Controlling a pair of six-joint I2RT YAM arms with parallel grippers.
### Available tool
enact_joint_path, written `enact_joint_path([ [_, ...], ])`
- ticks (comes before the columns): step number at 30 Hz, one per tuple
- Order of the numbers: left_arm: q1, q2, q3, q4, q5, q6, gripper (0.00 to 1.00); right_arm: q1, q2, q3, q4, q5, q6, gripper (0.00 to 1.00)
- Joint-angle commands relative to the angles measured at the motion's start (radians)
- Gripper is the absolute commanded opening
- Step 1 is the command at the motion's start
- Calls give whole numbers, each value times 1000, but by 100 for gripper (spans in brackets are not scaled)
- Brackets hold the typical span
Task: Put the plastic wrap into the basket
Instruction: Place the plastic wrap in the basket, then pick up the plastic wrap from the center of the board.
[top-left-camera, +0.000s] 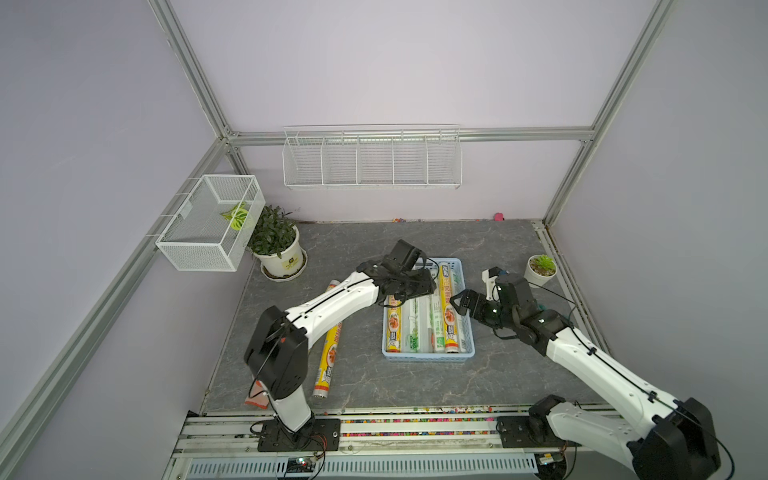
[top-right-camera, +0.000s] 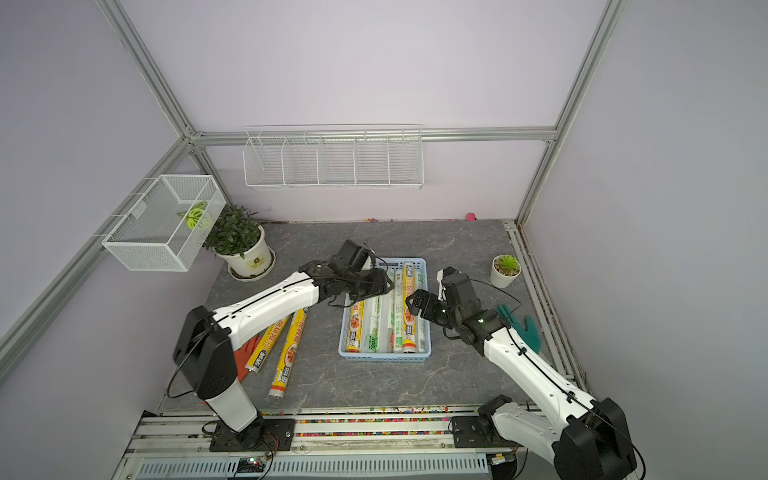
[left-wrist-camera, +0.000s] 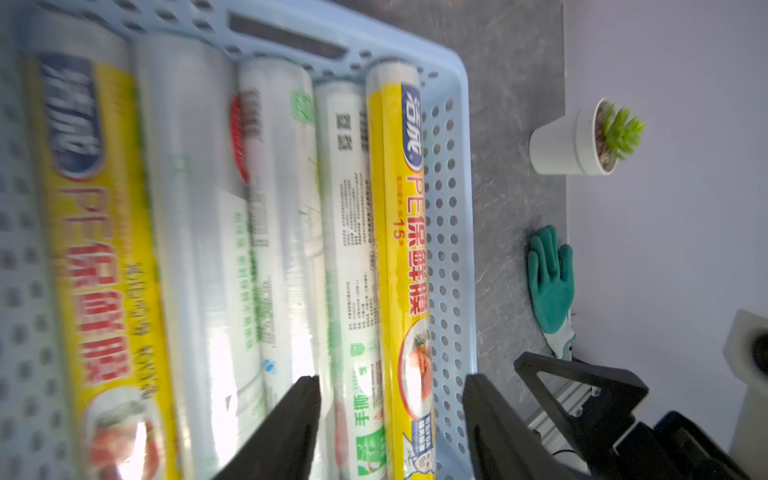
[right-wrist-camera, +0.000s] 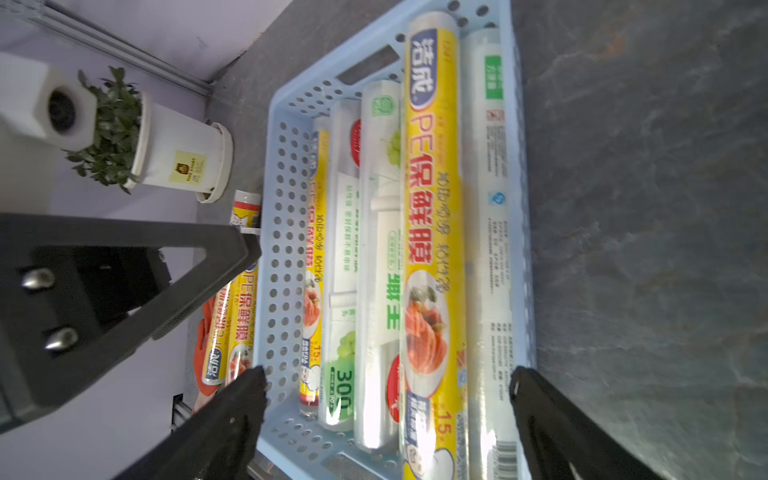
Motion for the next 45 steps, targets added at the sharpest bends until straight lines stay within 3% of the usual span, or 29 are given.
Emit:
enact_joint_path([
  [1,49,-128,-149,102,-107,14,64,62,58,73,52,-24,-54,97],
  [7,86,-378,-374,78,-410,41,74,229,258,251,10,19,-141,96],
  [13,124,-499,-499,-96,-620,38,88,367,440,403,-18,100,-213,97],
  [16,187,-548,-560,-137,-579,34,90,423,508,446,-5,134,-233,97],
  [20,361,-626,-695,-52,-343,70,93,478,576,478,46,146,-253,97],
  [25,467,-645,-752,-28,-243,83,93,504,632,499,94,116,-249,96],
  [39,473,-460,-715,-36,-164,100,85,511,680,524,98,79,-167,95],
  [45,470,-328,-618,-146,-149,111,81,507,671,524,50,107,-160,95],
])
